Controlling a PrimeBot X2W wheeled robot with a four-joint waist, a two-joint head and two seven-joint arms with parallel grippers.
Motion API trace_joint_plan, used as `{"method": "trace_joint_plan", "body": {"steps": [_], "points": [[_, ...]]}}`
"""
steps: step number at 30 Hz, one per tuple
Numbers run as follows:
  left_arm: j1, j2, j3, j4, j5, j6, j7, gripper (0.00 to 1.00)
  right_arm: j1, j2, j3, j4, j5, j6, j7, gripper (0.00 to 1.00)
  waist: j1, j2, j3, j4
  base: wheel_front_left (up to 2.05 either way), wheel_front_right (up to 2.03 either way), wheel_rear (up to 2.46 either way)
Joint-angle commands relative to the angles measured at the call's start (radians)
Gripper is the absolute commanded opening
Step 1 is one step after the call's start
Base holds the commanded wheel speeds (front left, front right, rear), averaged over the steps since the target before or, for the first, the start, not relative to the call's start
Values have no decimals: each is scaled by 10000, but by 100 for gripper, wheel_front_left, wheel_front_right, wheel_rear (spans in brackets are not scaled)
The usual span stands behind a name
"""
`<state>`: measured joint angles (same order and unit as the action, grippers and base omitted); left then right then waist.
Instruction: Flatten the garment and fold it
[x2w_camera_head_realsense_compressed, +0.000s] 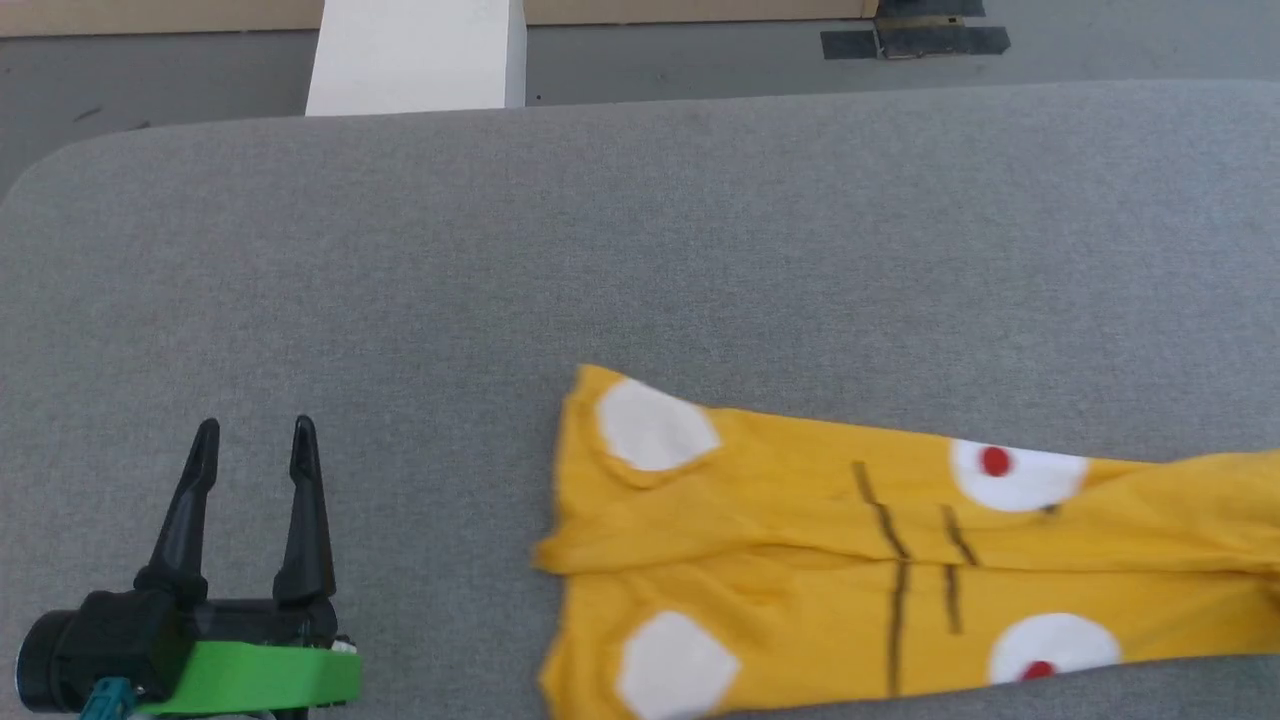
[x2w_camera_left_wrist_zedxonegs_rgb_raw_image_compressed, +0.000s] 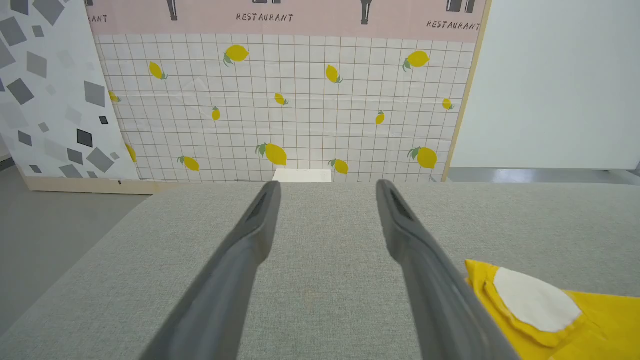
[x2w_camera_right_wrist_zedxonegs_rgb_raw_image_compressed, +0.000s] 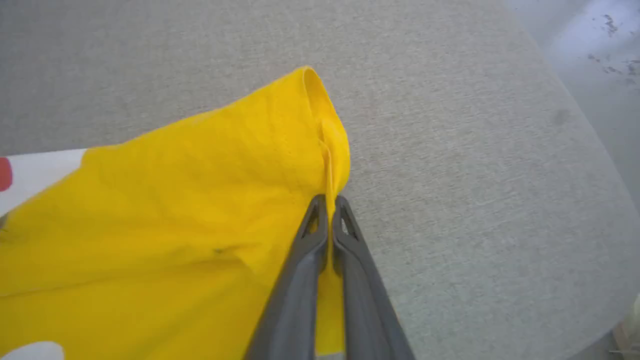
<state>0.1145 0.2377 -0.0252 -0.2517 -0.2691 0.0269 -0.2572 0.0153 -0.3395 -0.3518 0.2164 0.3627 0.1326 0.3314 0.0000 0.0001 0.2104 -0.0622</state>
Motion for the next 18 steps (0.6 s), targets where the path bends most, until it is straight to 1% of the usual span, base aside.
{"method": "trace_joint_plan", "body": {"steps": [1,4,8,11,15,18], "points": [[204,-91,36,51,115,-79,-45,100,-91,-160,-280,42,-225,-19,-42,0,0,-1,-65,-7,0,0,0],[302,-161,82,122,133,-157,-45,100,41,-204,-525,-175,-321,-19,153,0,0,-1,-146,-18,0,0,0],[443,-286,123,243,137,-253,-45,100,325,52,-26,-1046,103,-19,727,0,0,-1,-301,-76,0,0,0],[471,-419,90,345,117,-368,-45,100,653,383,759,-1952,501,-19,1277,0,0,-1,-435,-83,0,0,0],[474,-573,58,476,135,-481,-45,100,904,664,1936,-3068,988,-19,1981,0,0,-1,-590,-49,0,0,0],[460,-665,49,582,140,-568,-45,100,892,726,2827,-3688,1253,-19,2356,0,0,-1,-680,22,0,0,0]]}}
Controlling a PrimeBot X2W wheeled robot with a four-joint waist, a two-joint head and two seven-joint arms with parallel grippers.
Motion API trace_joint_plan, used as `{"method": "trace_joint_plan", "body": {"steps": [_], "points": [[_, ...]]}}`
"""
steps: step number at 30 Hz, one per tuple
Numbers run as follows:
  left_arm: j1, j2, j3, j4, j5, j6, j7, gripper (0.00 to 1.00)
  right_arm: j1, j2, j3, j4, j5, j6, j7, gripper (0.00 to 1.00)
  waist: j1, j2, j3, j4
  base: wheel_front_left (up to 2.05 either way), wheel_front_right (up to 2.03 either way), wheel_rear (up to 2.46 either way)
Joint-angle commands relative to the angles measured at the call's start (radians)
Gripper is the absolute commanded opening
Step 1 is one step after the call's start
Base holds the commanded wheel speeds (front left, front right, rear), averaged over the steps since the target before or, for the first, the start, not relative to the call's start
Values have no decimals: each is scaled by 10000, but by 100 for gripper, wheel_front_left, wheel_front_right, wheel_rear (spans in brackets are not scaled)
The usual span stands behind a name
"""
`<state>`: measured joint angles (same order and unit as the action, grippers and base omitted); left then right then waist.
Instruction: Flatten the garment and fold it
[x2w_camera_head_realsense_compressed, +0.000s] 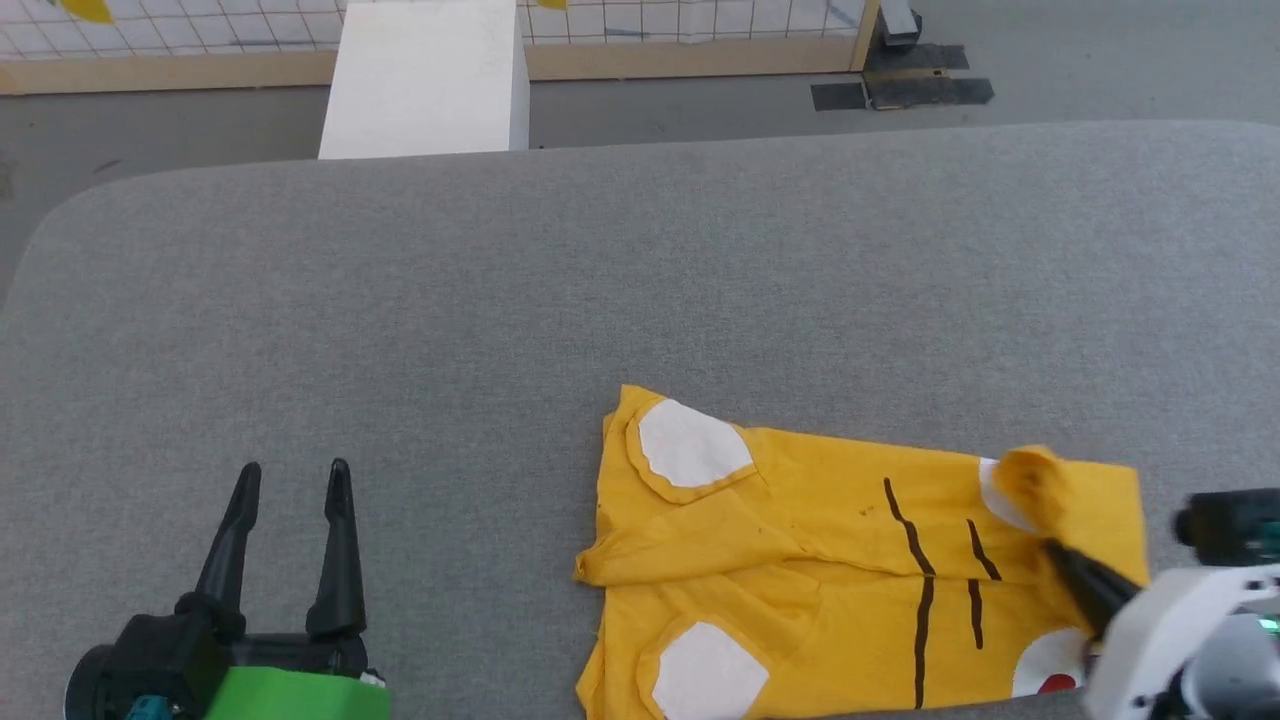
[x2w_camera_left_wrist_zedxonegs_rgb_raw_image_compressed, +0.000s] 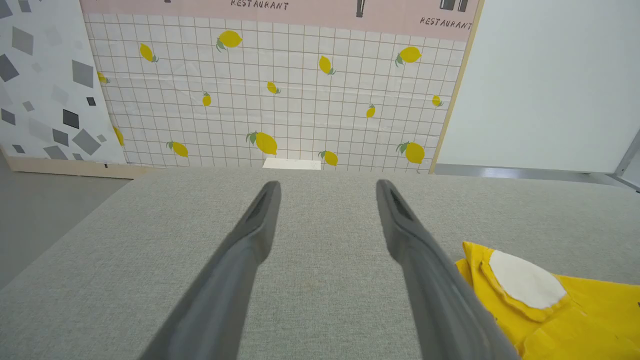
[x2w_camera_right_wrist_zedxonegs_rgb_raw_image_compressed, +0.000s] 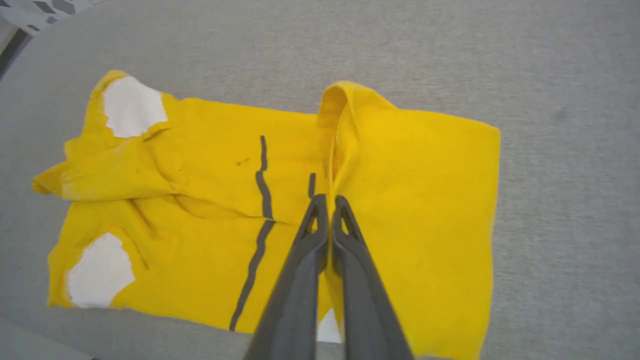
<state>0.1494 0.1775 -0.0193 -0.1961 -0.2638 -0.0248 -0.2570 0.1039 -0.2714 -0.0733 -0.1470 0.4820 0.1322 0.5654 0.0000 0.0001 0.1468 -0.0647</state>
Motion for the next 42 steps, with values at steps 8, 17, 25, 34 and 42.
{"method": "trace_joint_plan", "body": {"steps": [8,17,25,34,42], "points": [[77,-271,61,261,72,-258,-47,100,-1026,289,2438,-782,603,-15,468,0,0,-1,-32,417,0,0,0],[-259,-542,109,428,132,-426,-47,100,-3050,653,4676,-102,816,-15,443,0,0,-1,304,762,0,0,0],[-515,-785,164,583,181,-563,-47,100,-4339,1191,5581,1731,375,-15,324,0,0,-1,543,924,0,0,0],[-671,-999,187,838,226,-704,-47,100,-5248,1806,6200,4269,-376,-15,142,0,0,-1,604,1026,0,0,0],[-629,-1095,234,1044,246,-790,-47,100,-5560,2146,6285,5669,-685,-15,-355,100,0,-1,379,969,0,0,0]]}}
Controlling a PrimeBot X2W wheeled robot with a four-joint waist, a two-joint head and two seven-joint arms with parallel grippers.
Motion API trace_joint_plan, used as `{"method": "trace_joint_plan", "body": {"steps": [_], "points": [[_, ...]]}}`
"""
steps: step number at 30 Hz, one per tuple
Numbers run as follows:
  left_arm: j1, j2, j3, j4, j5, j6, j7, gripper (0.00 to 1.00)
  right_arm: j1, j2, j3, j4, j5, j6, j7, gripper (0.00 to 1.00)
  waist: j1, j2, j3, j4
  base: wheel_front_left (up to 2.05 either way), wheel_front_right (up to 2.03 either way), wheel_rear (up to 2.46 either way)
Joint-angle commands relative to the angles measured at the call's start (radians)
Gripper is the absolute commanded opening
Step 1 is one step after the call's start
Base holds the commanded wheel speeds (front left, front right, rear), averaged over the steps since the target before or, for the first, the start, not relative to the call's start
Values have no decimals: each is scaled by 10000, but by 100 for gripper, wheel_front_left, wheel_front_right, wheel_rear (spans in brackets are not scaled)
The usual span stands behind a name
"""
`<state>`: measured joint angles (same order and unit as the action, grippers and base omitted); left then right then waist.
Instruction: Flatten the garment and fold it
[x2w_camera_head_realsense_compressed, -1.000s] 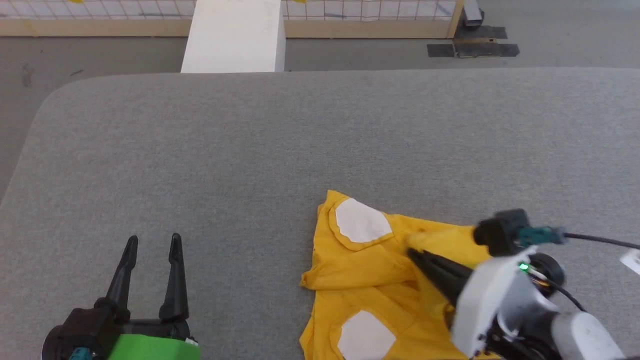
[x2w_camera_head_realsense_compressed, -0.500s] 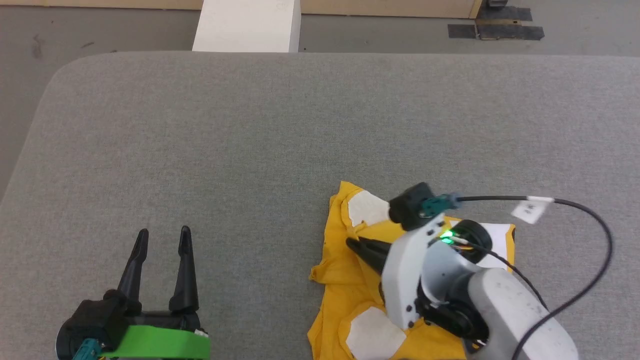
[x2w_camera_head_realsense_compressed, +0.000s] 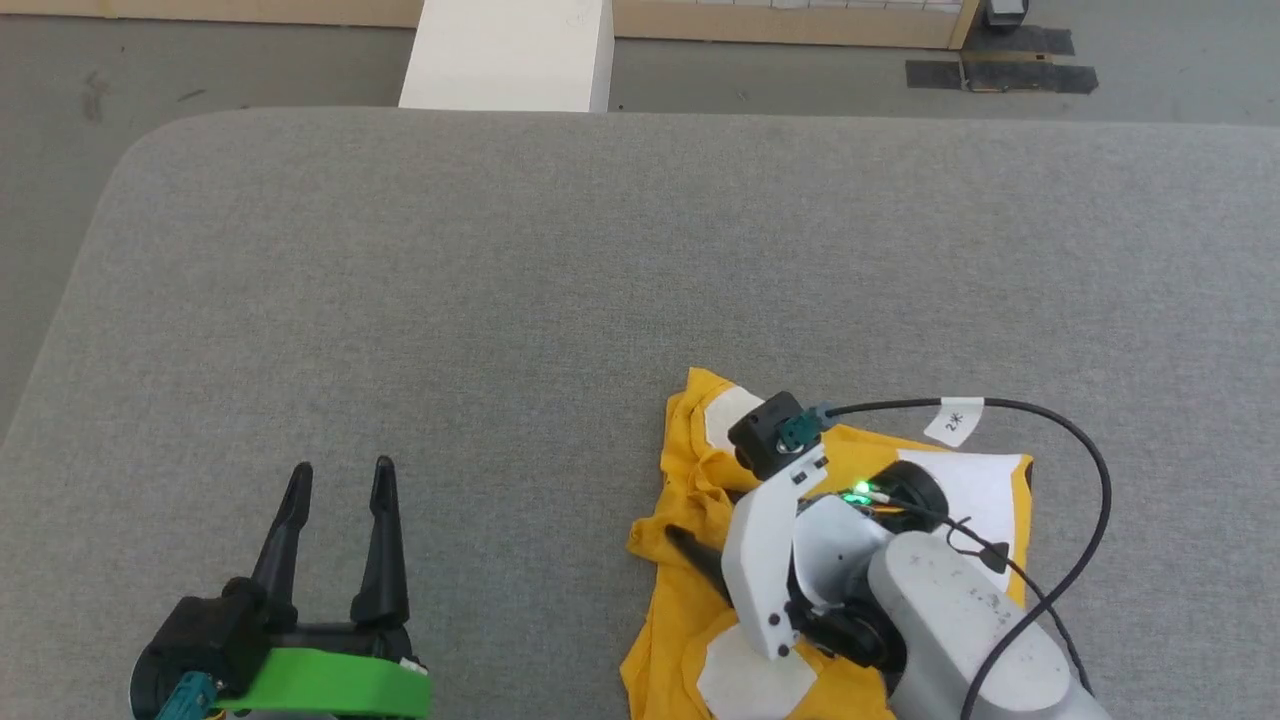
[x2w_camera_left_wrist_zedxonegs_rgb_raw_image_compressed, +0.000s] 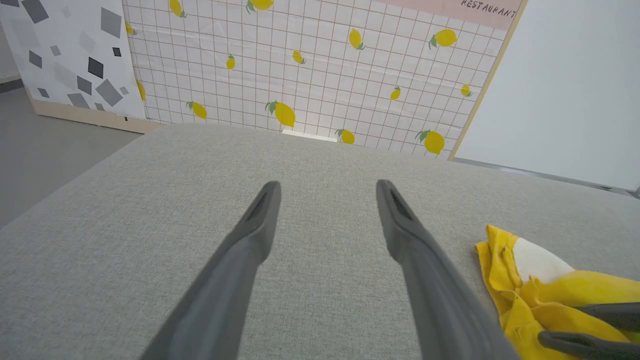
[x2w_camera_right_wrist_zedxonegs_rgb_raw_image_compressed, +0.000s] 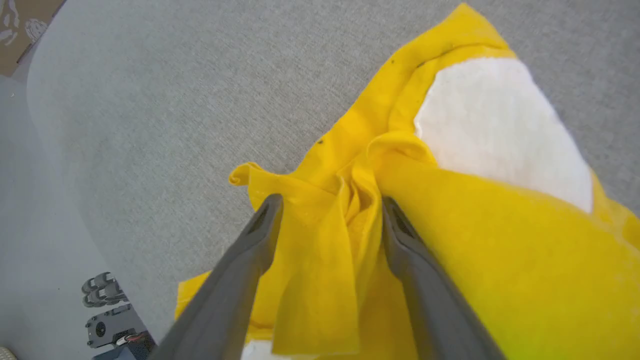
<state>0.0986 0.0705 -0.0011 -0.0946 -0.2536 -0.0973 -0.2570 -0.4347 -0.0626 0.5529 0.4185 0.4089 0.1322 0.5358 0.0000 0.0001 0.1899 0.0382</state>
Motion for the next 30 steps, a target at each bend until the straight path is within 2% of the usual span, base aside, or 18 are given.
{"method": "trace_joint_plan", "body": {"steps": [1,6,9,15,18,23,30], "points": [[-82,-30,83,31,142,-70,-47,100,-192,72,58,-29,139,-15,-96,100,0,-1,-73,-101,0,0,0],[49,-46,192,49,160,-110,-47,100,-86,66,-43,-884,674,-15,-373,100,0,-1,-169,-336,0,0,0],[85,-54,221,20,178,-128,-47,100,261,-245,-514,-1699,865,-15,-515,100,0,-1,-172,-469,0,0,0],[183,23,245,-106,358,-165,-47,100,1839,-1082,-2661,-3610,290,-15,-1096,100,0,-1,-179,-696,0,0,0],[226,50,252,-204,443,-174,-47,100,2865,-1230,-3781,-4344,-238,-15,-1232,100,0,-1,-165,-777,0,0,0],[275,99,221,-301,501,-196,-47,100,4410,-756,-5366,-5123,-813,-15,-1341,100,0,-1,-82,-879,0,0,0],[249,187,140,-271,501,-226,-47,100,4982,-135,-5862,-4835,-805,-15,-1337,100,0,-1,-21,-840,0,0,0]]}}
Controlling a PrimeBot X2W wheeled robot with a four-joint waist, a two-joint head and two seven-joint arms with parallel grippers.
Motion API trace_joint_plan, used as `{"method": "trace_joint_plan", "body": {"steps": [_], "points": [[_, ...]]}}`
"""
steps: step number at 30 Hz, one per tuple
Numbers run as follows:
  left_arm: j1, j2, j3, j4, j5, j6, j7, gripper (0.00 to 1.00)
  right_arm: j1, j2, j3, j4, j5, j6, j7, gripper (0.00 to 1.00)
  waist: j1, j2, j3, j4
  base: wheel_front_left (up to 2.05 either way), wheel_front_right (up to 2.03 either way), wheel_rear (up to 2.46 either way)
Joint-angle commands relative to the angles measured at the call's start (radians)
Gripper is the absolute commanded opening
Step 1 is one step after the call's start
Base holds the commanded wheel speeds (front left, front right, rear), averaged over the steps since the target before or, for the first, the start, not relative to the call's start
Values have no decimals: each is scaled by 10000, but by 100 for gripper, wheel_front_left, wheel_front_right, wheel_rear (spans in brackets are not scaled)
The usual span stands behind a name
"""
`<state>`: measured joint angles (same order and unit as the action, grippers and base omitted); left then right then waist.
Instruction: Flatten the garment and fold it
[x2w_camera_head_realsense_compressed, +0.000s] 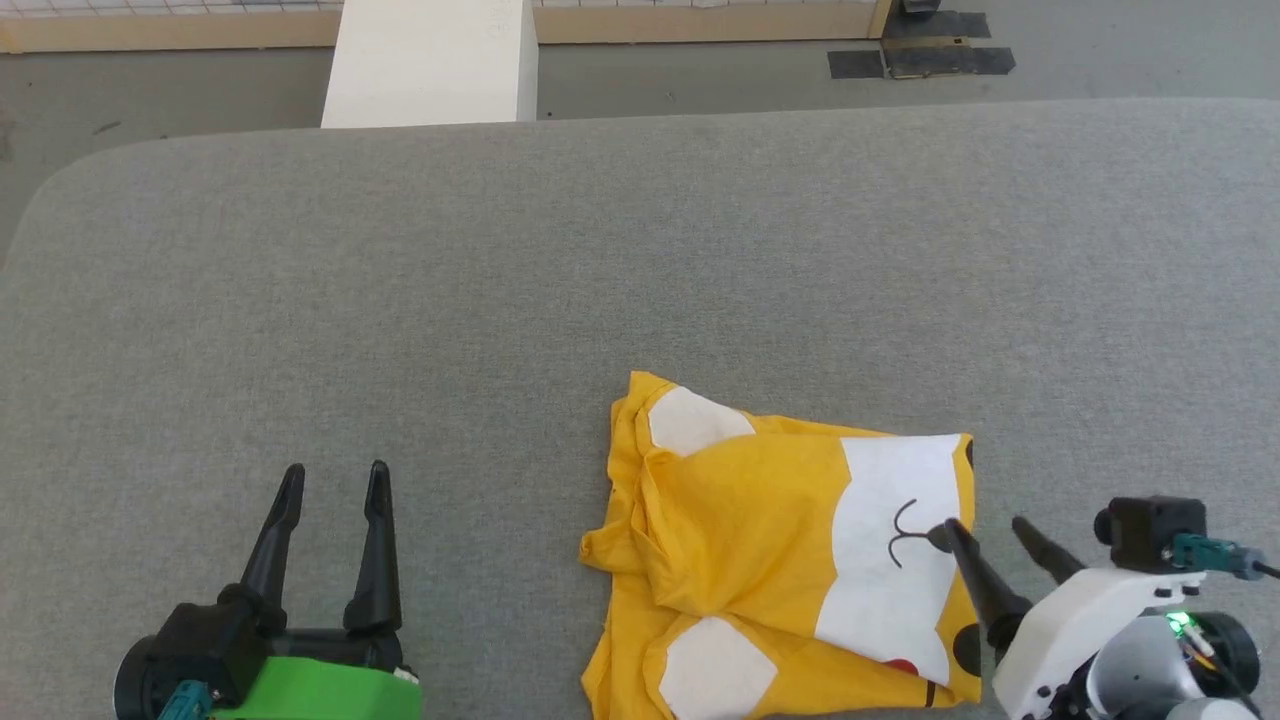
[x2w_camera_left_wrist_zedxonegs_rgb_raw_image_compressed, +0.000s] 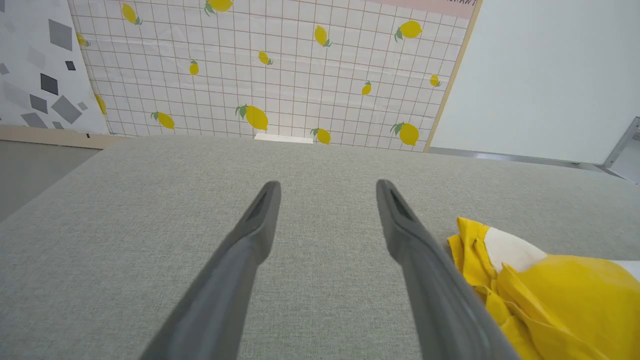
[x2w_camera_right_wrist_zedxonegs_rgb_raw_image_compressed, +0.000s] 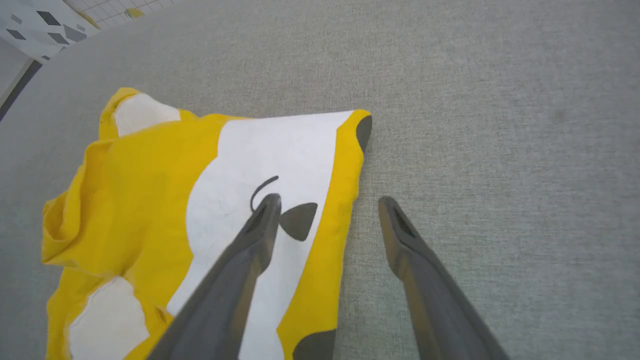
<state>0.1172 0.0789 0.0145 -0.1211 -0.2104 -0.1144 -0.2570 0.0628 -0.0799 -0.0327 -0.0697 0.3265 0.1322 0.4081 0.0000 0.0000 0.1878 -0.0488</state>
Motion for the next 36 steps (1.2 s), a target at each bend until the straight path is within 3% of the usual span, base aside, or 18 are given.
{"method": "trace_joint_plan", "body": {"steps": [1,10,11,12,24,31,36], "points": [[53,131,-32,0,86,-58,-47,100,-28,72,-3,180,7,-15,-104,100,0,0,-2,61,0,0,0],[12,333,-190,-39,177,-78,-47,100,-580,268,-111,1890,158,-15,-348,100,0,0,-67,466,0,0,0],[14,348,-198,-51,180,-78,-47,100,-646,276,-84,2055,272,-15,-320,20,0,0,-67,488,0,0,0],[12,356,-202,-62,184,-76,-47,100,-695,281,-72,2182,380,-15,-281,0,0,0,-65,501,0,0,0],[-145,275,-133,-685,309,96,-47,100,-1066,294,122,2590,612,-15,-578,0,0,0,-249,260,0,0,0],[-60,230,-143,-877,435,149,-47,100,-1556,180,406,2351,194,-15,-566,0,0,0,-197,-359,0,0,0],[-48,279,-111,-861,479,172,-47,100,-2177,-327,696,2288,-9,-15,-506,0,0,0,-129,-1029,0,0,0]]}}
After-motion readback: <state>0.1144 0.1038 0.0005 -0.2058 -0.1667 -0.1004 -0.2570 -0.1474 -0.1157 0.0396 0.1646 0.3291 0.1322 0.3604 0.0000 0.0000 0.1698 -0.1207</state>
